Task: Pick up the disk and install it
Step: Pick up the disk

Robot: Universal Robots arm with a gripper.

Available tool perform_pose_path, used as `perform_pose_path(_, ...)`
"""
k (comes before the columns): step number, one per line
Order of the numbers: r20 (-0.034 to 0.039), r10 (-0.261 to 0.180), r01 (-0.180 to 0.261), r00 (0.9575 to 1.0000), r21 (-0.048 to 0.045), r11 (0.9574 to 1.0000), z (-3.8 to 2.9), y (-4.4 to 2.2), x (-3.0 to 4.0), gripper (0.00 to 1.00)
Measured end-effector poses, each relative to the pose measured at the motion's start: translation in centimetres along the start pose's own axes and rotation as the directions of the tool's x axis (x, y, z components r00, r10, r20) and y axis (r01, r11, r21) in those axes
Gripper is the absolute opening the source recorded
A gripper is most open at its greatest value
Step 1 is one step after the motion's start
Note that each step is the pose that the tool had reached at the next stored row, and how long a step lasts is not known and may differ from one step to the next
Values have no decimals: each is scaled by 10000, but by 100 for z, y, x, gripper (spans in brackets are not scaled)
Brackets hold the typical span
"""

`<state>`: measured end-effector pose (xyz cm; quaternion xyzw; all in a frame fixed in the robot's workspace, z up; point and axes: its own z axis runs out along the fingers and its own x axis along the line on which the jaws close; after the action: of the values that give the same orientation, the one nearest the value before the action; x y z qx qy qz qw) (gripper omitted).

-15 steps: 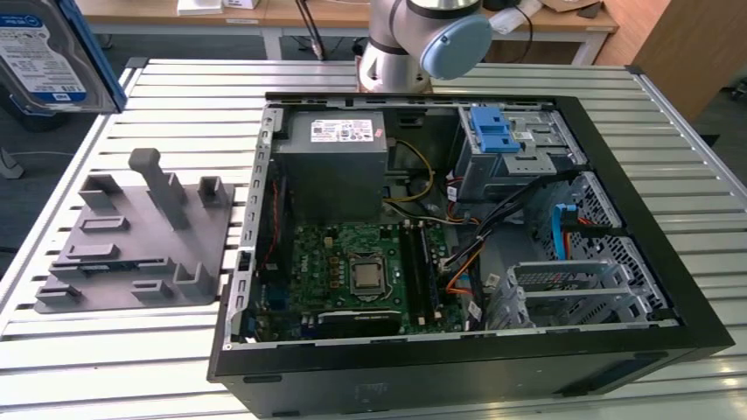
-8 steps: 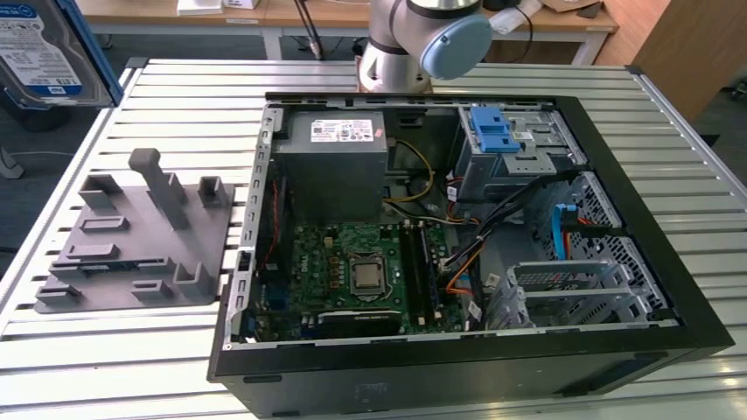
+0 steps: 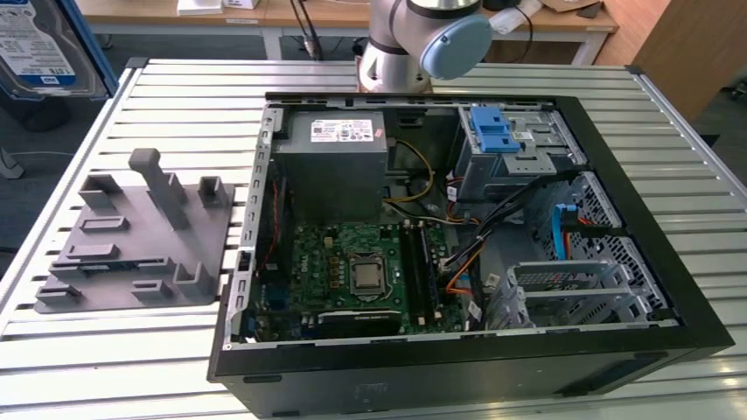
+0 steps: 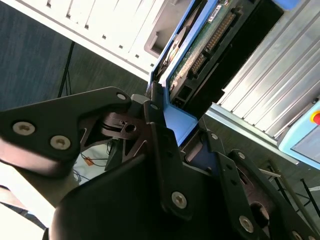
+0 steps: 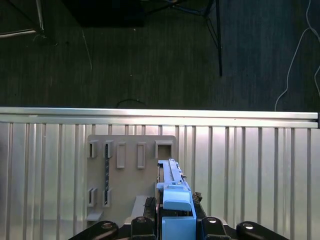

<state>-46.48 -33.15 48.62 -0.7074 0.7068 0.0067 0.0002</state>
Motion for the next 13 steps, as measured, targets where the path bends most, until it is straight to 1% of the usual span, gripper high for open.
perform_pose_path(4,0,0,0,10000,-1,10000,-63,0,-1,36)
perform_pose_path(6,0,-1,1,10000,-1,10000,-84,1,-1,36)
perform_pose_path(13,1,0,0,10000,2,10000,-89,0,-1,36)
